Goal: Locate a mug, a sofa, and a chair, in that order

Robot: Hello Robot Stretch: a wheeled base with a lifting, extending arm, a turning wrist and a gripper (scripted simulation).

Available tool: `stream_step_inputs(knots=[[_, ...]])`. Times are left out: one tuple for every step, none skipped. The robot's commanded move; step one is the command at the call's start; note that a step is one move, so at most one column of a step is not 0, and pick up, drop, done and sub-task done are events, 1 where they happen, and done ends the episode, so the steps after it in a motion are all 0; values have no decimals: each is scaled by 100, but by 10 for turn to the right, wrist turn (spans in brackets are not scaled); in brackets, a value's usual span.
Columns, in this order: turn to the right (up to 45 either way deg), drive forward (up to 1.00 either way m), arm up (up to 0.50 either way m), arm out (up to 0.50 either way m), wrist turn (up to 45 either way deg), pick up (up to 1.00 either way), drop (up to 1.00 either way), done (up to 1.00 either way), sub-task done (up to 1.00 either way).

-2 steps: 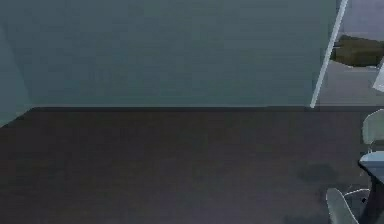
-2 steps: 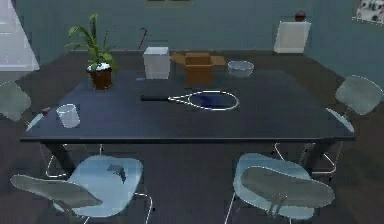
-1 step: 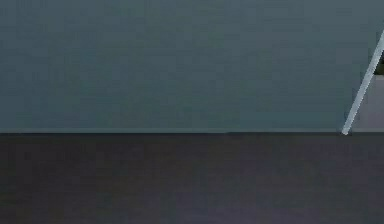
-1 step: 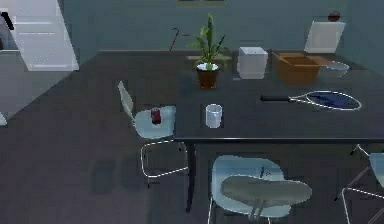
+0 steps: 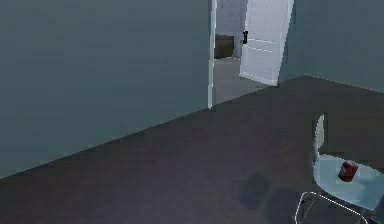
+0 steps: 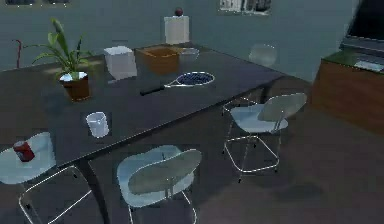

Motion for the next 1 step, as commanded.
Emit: stream_step_inputs(knots=[[0, 100, 0, 0, 0, 0, 0, 0, 0]])
